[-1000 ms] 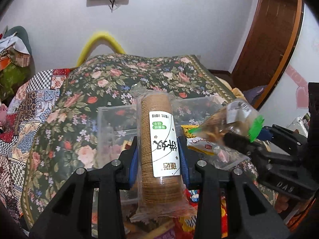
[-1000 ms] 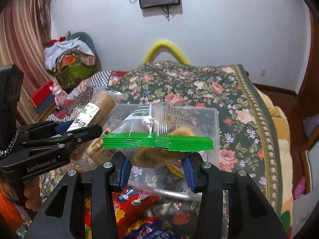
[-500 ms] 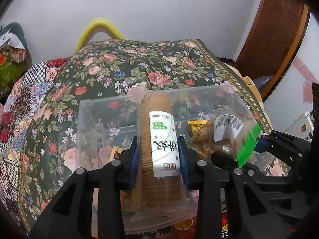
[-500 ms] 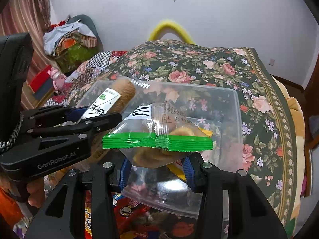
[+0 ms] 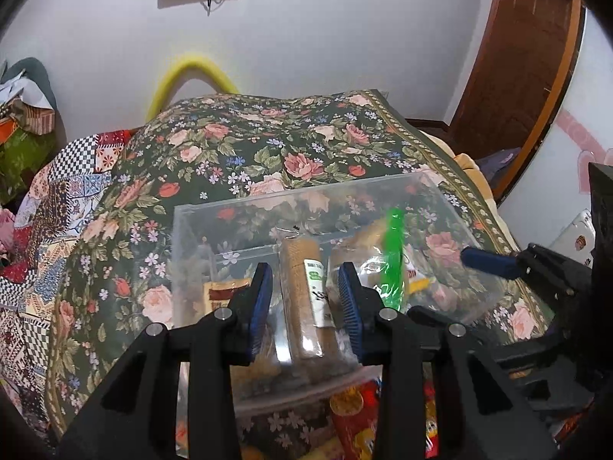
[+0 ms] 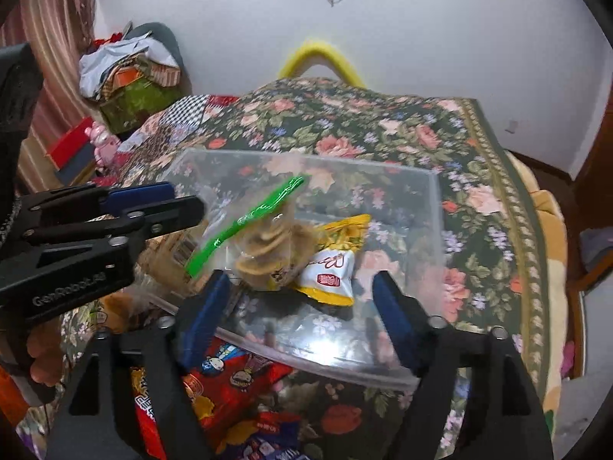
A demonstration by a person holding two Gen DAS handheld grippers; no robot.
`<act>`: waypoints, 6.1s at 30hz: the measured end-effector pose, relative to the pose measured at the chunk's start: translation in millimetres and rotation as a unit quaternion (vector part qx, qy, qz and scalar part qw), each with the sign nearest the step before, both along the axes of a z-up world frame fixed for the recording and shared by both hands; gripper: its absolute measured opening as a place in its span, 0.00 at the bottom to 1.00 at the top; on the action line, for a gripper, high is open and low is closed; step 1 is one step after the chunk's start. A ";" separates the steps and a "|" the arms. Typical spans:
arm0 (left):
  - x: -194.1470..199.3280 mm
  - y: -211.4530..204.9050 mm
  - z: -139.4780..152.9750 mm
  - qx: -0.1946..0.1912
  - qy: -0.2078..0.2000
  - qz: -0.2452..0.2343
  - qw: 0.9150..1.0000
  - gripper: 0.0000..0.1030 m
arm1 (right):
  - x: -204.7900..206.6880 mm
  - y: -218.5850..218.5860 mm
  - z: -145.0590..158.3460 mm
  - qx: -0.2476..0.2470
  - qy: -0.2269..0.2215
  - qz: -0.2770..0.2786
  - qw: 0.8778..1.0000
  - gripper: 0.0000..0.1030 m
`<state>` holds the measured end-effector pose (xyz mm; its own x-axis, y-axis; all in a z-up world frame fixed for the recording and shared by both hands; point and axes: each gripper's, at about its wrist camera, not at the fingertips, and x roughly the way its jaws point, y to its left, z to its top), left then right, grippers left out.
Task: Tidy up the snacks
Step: 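Carry both packs over the clear box and release them inside, then grasp the meatball bag with the left tool while the right grasps the cookie bag, then carry both bags over the clear box and release them inside, then reach the left tool toward the purple wafer while the right reaches the blue biscuit bag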
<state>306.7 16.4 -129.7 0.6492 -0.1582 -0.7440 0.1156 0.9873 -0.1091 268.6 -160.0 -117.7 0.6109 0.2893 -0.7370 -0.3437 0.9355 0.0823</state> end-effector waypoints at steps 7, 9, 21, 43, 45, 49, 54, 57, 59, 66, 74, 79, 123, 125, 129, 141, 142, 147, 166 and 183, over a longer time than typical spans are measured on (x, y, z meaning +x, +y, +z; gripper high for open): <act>-29.7 11.4 27.5 0.003 -0.023 0.005 1.000 0.47 | -17.2 -16.7 25.4 0.021 -0.015 -0.018 0.999 0.76; -41.6 16.5 35.9 0.006 -0.032 0.007 0.999 0.51 | -24.2 -19.7 32.0 0.021 -0.023 -0.022 0.999 0.77; -104.1 43.7 47.3 0.028 -0.040 0.010 0.999 0.67 | -72.7 -36.8 34.5 0.004 -0.034 -0.035 0.999 0.82; -129.3 70.1 -58.5 0.010 0.086 0.046 0.995 0.69 | -133.6 -75.6 -54.8 0.011 0.085 -0.097 0.992 0.92; -126.2 67.6 -65.8 0.020 0.089 0.050 0.995 0.69 | -130.9 -73.4 -57.6 0.016 0.092 -0.092 0.991 0.92; -116.0 65.4 -74.4 0.031 0.088 0.055 0.994 0.69 | -124.3 -64.6 -65.8 0.003 0.099 -0.080 0.992 0.92; -100.1 61.9 -83.8 0.026 0.094 0.054 0.994 0.69 | -118.8 -61.4 -72.1 -0.010 0.093 -0.084 0.992 0.92; -92.7 57.5 -89.0 0.037 0.092 0.056 0.993 0.69 | -115.8 -65.8 -72.2 -0.005 0.088 -0.085 0.992 0.89; -88.9 56.3 -91.5 0.047 0.087 0.061 0.993 0.69 | -112.1 -68.2 -72.2 0.003 0.088 -0.081 0.993 0.84; -91.0 57.9 -92.3 0.054 0.064 0.057 0.995 0.63 | -110.6 -72.6 -70.6 0.009 0.078 -0.088 0.993 0.72; -106.4 68.9 -81.9 0.065 0.045 0.060 0.995 0.47 | -119.3 -77.9 -59.7 0.001 0.062 -0.099 0.993 0.71; -116.2 76.0 -66.4 0.052 0.033 0.070 0.996 0.47 | -121.1 -83.0 -48.0 0.004 0.047 -0.105 0.993 0.71; -21.6 24.3 33.0 0.034 -0.069 0.016 0.997 0.47 | 5.3 0.7 49.8 0.046 -0.064 -0.019 0.997 0.71; -11.5 23.5 26.3 0.034 -0.058 0.013 0.998 0.47 | 14.4 5.4 43.5 0.039 -0.054 -0.014 0.998 0.71; 8.0 24.5 11.4 0.033 -0.039 0.012 0.999 0.47 | 31.4 12.7 32.2 0.032 -0.031 -0.003 0.999 0.71; 43.9 30.5 -19.8 0.034 0.000 0.014 0.999 0.47 | 67.7 22.2 -0.7 -0.001 0.024 -0.001 1.000 0.71; 45.6 31.1 -21.5 0.033 0.003 0.014 0.999 0.47 | 68.9 23.0 -2.3 -0.004 0.028 -0.002 1.000 0.71; 52.5 36.3 -28.6 0.011 0.021 0.020 1.000 0.48 | 73.0 26.6 -5.2 -0.012 0.029 -0.003 0.999 0.72; -9.6 29.9 22.1 0.016 -0.027 0.005 0.999 0.65 | 13.0 9.1 44.7 0.004 -0.026 -0.001 1.000 0.77; -101.9 42.1 4.1 0.003 0.014 -0.006 1.000 0.67 | -71.8 -21.0 34.8 0.030 -0.013 -0.008 0.999 0.82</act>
<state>204.8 58.6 -125.6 0.6256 -0.1614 -0.7633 0.1252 0.9865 -0.1060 196.8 -181.0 -82.9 0.6350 0.3224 -0.7020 -0.3322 0.9344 0.1286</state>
